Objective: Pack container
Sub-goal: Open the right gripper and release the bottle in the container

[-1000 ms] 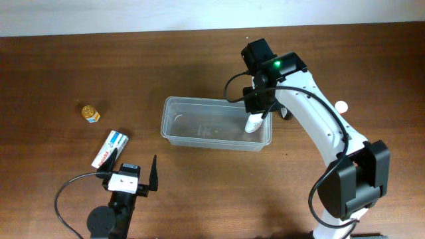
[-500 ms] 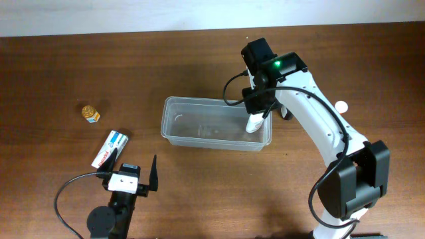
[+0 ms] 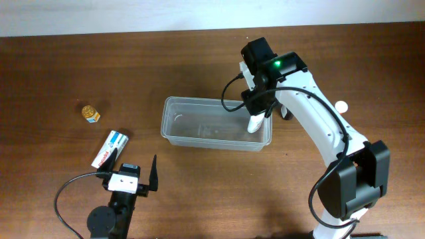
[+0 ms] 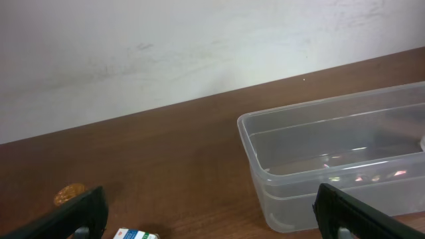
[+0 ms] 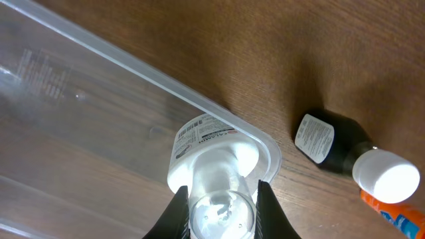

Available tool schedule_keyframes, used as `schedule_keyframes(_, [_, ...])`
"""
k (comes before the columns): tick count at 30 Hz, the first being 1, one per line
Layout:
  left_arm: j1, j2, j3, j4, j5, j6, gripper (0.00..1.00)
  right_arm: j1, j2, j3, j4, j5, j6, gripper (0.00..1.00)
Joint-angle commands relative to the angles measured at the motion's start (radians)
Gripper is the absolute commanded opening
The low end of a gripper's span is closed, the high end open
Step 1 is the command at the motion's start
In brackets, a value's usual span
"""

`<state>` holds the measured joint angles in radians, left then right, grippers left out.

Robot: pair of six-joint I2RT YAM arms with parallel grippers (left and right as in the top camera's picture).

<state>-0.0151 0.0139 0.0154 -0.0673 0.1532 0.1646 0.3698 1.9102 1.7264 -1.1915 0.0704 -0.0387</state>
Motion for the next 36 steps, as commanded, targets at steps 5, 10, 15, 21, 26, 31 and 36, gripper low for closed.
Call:
schedule_keyframes(5, [0.005,-0.008,-0.006,0.000,0.000,0.009,0.99,-0.003,-0.019,0.018,0.004,0.008,-0.125,0.14])
schedule_keyframes(10, [0.005,-0.008,-0.006,0.000,0.000,0.009,0.99,-0.003,-0.019,0.018,0.004,-0.007,-0.203,0.15])
schedule_keyframes(15, [0.005,-0.008,-0.006,-0.001,0.000,0.009,0.99,-0.003,-0.019,0.018,0.007,-0.014,-0.217,0.16])
schedule_keyframes(21, [0.005,-0.008,-0.006,-0.001,0.000,0.009,0.99,-0.003,-0.019,0.018,0.006,-0.018,-0.262,0.17])
schedule_keyframes(26, [0.005,-0.008,-0.006,-0.001,0.000,0.009,0.99,-0.003,-0.019,0.018,0.005,-0.019,-0.276,0.23])
schedule_keyframes(31, [0.005,-0.008,-0.006,-0.001,0.000,0.009,0.99,-0.003,-0.019,0.018,0.010,-0.021,-0.276,0.45])
schedule_keyframes(36, [0.005,-0.008,-0.006,-0.001,0.000,0.009,0.99,-0.003,-0.019,0.023,0.021,-0.021,-0.275,0.58])
